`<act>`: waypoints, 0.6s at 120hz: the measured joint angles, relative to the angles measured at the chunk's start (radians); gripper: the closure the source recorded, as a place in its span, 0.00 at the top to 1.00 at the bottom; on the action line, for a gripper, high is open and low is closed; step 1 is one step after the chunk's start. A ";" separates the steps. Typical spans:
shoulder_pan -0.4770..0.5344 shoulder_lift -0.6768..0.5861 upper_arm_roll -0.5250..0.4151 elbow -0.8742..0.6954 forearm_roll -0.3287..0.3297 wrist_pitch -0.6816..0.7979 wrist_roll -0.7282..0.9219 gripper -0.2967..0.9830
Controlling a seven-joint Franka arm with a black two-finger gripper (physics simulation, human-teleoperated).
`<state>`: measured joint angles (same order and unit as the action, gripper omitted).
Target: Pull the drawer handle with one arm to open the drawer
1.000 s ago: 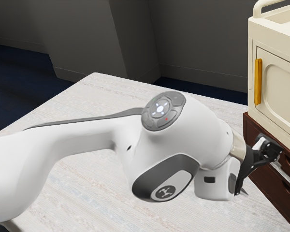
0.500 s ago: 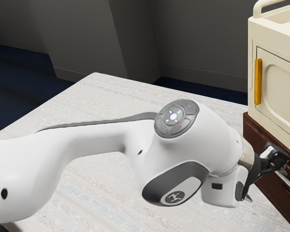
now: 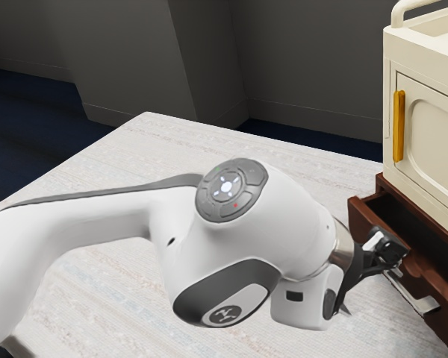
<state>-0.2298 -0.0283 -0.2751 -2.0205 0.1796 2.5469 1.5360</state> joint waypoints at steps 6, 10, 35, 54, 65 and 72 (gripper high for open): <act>-0.002 -0.012 0.001 -0.009 0.000 -0.012 -0.003 0.76; -0.003 -0.022 0.001 -0.018 0.000 -0.021 -0.005 0.76; -0.008 -0.088 0.000 -0.075 -0.001 -0.058 -0.018 0.76; -0.002 -0.153 0.000 -0.137 -0.003 -0.068 -0.028 0.77; 0.000 -0.189 0.001 -0.172 -0.004 -0.069 -0.035 0.76; 0.000 -0.208 0.000 -0.194 -0.006 -0.069 -0.040 0.77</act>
<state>-0.2295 -0.2366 -0.2746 -2.2143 0.1740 2.4776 1.4963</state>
